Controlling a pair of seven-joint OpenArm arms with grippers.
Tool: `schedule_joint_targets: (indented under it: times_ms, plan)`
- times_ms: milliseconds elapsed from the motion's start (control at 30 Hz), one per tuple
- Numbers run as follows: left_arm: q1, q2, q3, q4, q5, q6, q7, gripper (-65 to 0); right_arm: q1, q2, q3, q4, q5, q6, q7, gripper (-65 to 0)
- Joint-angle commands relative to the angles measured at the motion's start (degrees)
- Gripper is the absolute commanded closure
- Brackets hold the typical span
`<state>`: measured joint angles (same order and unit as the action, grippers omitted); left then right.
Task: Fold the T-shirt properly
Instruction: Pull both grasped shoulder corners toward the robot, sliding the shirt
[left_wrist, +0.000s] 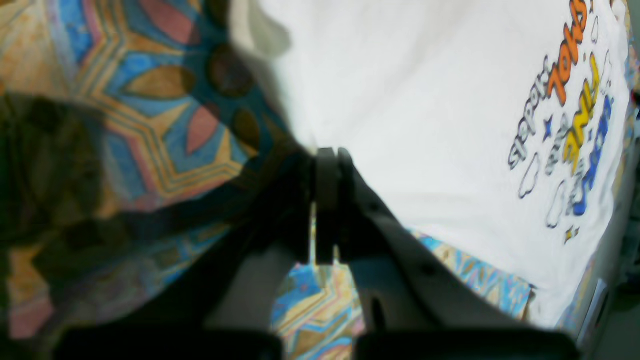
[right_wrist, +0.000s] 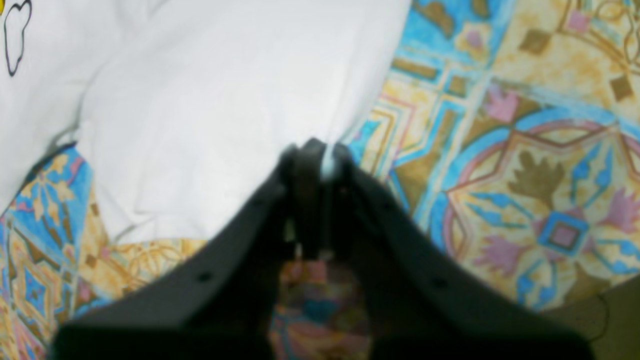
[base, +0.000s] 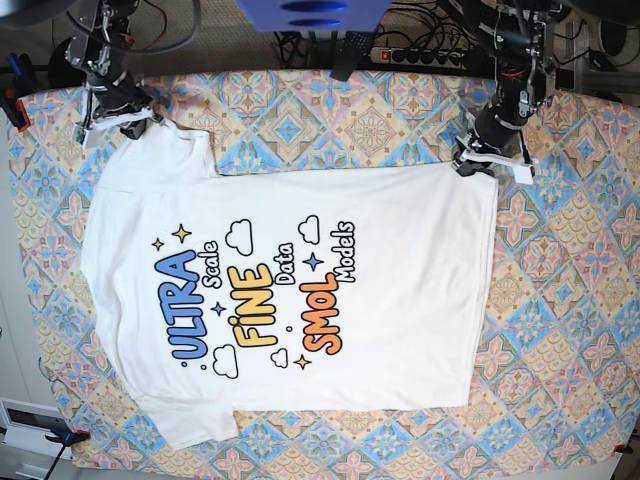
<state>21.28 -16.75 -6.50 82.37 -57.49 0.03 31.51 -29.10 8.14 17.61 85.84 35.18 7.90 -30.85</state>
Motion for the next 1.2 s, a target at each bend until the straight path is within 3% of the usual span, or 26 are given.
schedule_joint_targets:
  times_ms: [0,267,533,767,933,1167]
  plan:
    - [0.83,-1.05,-0.31,0.93,-0.04,0.10,-0.61,0.0,-0.48,0.52,0.55,0.71,0.38,0.49,-0.23,0.0]
    - [6.11,-4.21,-0.22,5.94,0.84,0.10,-0.61,0.0,-5.93,0.43,7.32,5.45,0.38,0.49,-0.23,-0.2]
    - [14.02,-4.30,-0.22,12.36,5.32,0.10,-0.61,0.0,-15.86,0.43,10.75,14.51,0.38,0.58,-0.23,-0.2]
    - [21.14,-4.30,-0.49,16.49,5.58,0.10,-0.87,0.0,-22.55,-0.19,13.12,18.55,1.44,8.85,-0.23,-0.2]
    - [24.66,-4.30,-0.49,18.86,5.58,0.10,-0.87,0.0,-24.92,-1.24,15.93,18.55,8.47,9.02,-0.23,-0.2]
    - [23.78,-4.30,-0.57,21.32,5.67,0.10,-0.87,0.0,-25.10,-1.24,16.02,21.89,9.00,9.02,-0.31,-0.2]
